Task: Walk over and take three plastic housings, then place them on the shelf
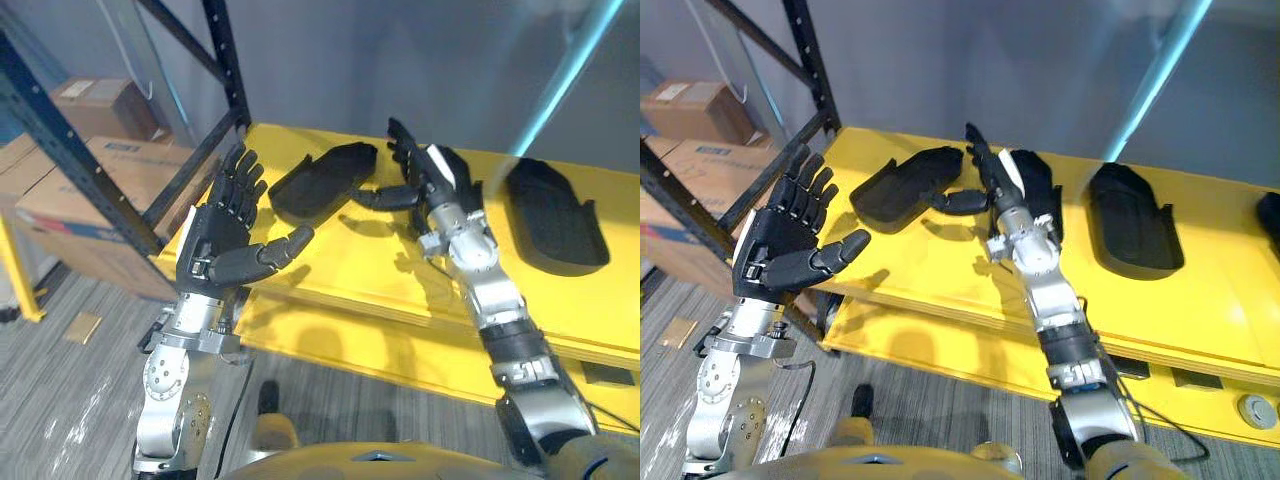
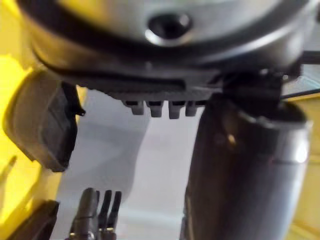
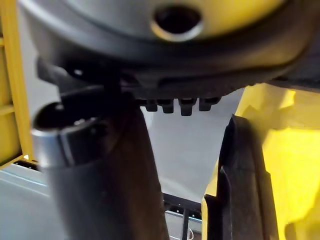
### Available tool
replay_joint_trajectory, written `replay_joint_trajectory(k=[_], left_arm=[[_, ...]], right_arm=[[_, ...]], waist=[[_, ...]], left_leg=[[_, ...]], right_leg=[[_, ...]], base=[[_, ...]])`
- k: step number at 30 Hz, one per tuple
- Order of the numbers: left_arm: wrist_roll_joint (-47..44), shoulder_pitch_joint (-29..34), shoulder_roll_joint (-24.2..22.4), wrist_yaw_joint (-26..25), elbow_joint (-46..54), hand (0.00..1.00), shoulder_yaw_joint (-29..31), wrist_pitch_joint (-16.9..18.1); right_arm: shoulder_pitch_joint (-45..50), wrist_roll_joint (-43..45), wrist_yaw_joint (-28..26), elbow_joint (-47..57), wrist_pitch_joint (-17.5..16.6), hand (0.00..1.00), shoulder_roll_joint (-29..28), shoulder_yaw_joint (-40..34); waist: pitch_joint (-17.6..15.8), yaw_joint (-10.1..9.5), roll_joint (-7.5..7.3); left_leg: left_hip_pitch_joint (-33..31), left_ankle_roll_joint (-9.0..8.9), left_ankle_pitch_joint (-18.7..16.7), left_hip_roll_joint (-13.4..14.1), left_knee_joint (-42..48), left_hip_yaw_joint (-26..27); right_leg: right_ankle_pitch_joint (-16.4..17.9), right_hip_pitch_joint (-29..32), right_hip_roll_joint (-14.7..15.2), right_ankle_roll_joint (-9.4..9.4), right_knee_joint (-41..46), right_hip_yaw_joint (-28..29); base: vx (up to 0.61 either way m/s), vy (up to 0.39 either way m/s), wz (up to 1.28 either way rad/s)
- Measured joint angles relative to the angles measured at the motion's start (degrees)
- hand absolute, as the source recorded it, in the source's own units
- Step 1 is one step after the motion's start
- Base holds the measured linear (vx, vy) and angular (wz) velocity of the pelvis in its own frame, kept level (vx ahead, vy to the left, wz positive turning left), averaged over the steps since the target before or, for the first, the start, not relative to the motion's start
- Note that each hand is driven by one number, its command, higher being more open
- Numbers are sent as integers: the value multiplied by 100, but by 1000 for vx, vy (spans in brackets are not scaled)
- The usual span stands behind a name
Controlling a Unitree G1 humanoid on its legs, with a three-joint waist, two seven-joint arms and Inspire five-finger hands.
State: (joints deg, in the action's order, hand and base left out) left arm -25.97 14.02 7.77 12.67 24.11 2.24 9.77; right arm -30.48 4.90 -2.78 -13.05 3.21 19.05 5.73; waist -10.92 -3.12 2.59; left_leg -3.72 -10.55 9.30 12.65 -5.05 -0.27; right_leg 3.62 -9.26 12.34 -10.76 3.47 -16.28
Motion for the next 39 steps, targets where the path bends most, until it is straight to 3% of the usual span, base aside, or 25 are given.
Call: replay_joint_trajectory(k=[1,2,5,11,16,23,30,39], left_arm=[[13,-11,0,-62,-3,100,36,0],[29,-7,-3,-118,-15,100,38,0],[206,-65,-15,-408,-178,100,165,2],[206,-99,-124,-633,-418,100,207,12],[205,-100,-129,-700,-401,100,213,29],[205,-102,-129,-754,-393,100,206,36],[207,-92,-180,-805,-391,100,203,35],[210,-76,-234,-858,-391,100,205,35]], right_arm=[[-179,2,40,-121,-2,100,7,-71],[-293,3,86,-186,-3,100,47,-137],[-629,-1,164,-339,4,100,106,-200],[-1171,-4,309,-765,195,100,394,-202],[-1385,-28,456,-945,378,100,604,-230],[-1438,-246,582,-914,380,100,610,-371],[-1435,-351,119,-514,654,100,603,-357],[-1443,-153,-296,-515,770,100,598,-38]], waist=[[-109,-78,-156],[-167,-124,-115],[-286,-158,-177],[-734,-196,129],[-960,-158,228],[-1004,-146,210],[-1135,-123,207],[-1199,-173,223]], left_leg=[[-177,190,2,-132,409,12],[-272,205,-61,-234,845,50],[-286,149,281,-230,378,-8],[-162,157,504,-200,34,-35],[-202,150,482,-176,30,-49],[-263,166,544,-173,33,-5],[-144,160,539,-150,34,106],[-145,149,500,-136,33,91]], right_leg=[[-5,43,103,2,-36,-44],[-16,49,109,-11,-47,-27],[-133,172,65,-77,-27,-74],[-75,287,50,-39,208,-88],[32,433,58,6,442,-63],[11,549,68,-32,470,4],[25,571,80,-27,564,136],[68,601,80,10,649,120]], base=[[-30,33,25],[29,27,26],[21,-6,20],[-32,-10,3],[-83,-11,0],[-14,-16,-3],[-21,-16,-10],[-48,-17,1]])
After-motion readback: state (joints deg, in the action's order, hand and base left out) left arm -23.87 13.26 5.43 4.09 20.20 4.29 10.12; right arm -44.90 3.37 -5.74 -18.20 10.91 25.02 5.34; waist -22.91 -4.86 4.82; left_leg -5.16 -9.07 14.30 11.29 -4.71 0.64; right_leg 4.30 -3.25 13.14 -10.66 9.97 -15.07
